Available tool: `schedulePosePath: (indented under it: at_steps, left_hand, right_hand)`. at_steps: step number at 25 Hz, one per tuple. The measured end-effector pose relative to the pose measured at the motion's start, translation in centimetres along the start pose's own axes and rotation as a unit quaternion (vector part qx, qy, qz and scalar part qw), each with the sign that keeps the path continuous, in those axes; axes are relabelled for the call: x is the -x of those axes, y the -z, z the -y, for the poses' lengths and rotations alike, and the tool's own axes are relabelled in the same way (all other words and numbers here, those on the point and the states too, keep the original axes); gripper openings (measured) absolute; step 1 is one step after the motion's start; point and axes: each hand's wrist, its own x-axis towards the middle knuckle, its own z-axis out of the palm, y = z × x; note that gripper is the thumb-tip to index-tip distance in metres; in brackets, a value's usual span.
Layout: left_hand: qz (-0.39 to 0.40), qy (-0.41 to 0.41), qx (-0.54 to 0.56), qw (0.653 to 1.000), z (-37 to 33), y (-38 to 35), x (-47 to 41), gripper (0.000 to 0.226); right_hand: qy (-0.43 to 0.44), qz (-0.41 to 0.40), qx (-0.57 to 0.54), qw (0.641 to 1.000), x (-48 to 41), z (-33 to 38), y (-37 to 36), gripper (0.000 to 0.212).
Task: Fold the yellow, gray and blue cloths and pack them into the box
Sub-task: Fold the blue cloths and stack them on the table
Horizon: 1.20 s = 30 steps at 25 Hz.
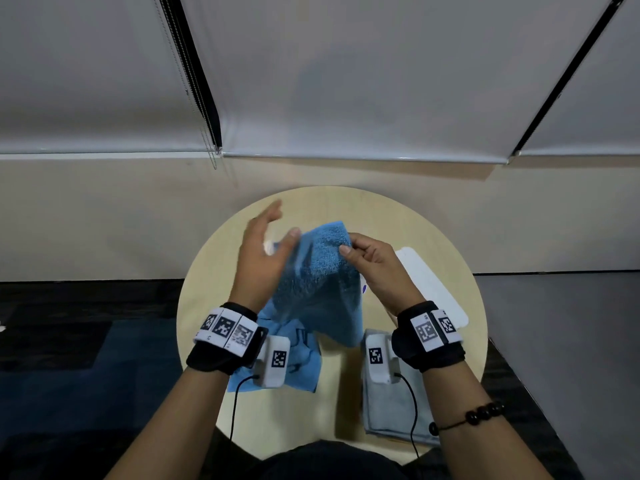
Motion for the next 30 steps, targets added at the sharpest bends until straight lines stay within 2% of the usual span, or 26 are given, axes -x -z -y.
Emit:
schedulePosePath:
  at_steps: [3, 8, 9, 11, 14, 16, 18, 21, 24, 25, 27, 30]
  left_hand:
    - [0.099, -0.057, -0.068, 0.991, -1.2, -1.4, -0.3, 0.039]
    - [0.116, -0.053, -0.021, 0.992, -1.6, -1.7, -0.8, 0.011]
    - [0.105, -0.065, -0.022, 0.992, -2.1, -1.7, -0.7, 0.008]
    - [0.059, -0.098, -0.038, 0.993, -3.4, -1.3, -1.1, 0.009]
    - [-0.03, -0.163, -0.076, 0.983, -5.6, 0.2, -2.6, 0.012]
    - [-0.061, -0.199, -0.097, 0.973, -6.7, 1.5, -3.6, 0.014]
    - [-0.069, -0.212, -0.109, 0.969, -6.8, 2.2, -4.2, 0.015]
    - [-0.081, -0.207, -0.125, 0.967, -5.9, 2.4, -4.8, 0.018]
    - [-0.093, -0.172, -0.154, 0.969, -4.5, 2.6, -5.6, 0.019]
    - [-0.092, -0.154, -0.16, 0.971, -3.8, 2.6, -5.7, 0.018]
    - [-0.062, -0.119, -0.162, 0.978, -2.2, 2.4, -5.5, 0.011]
    - [0.056, -0.103, -0.167, 0.979, 0.7, 0.5, -3.0, 0.005]
  right_hand:
    - [-0.014, 0.038, 0.036, 0.999, 0.2, 0.4, -0.3, 0.026]
    - [-0.043, 0.062, 0.048, 0.996, 0.5, 0.2, -0.2, 0.022]
    - [-0.046, 0.078, 0.051, 0.995, 0.4, 0.0, -0.2, 0.019]
    - [-0.055, 0.104, 0.156, 0.981, 0.1, -1.4, 0.1, 0.016]
    - [-0.137, 0.133, 0.334, 0.923, 0.7, -5.7, 1.0, 0.015]
    - [-0.211, 0.156, 0.357, 0.897, 2.0, -8.1, 1.2, 0.014]
    - [-0.248, 0.174, 0.36, 0.882, 2.8, -9.3, 1.6, 0.016]
    - [-0.268, 0.193, 0.326, 0.886, 2.8, -9.6, 1.8, 0.015]
    - [-0.301, 0.165, 0.223, 0.912, 3.1, -9.5, 1.8, 0.049]
    - [-0.306, 0.15, 0.168, 0.925, 3.3, -9.8, 1.8, 0.051]
    - [-0.301, 0.128, 0.071, 0.942, 3.4, -10.1, 1.7, 0.04]
    - [-0.291, 0.072, 0.002, 0.954, 2.6, -9.7, 1.4, 0.029]
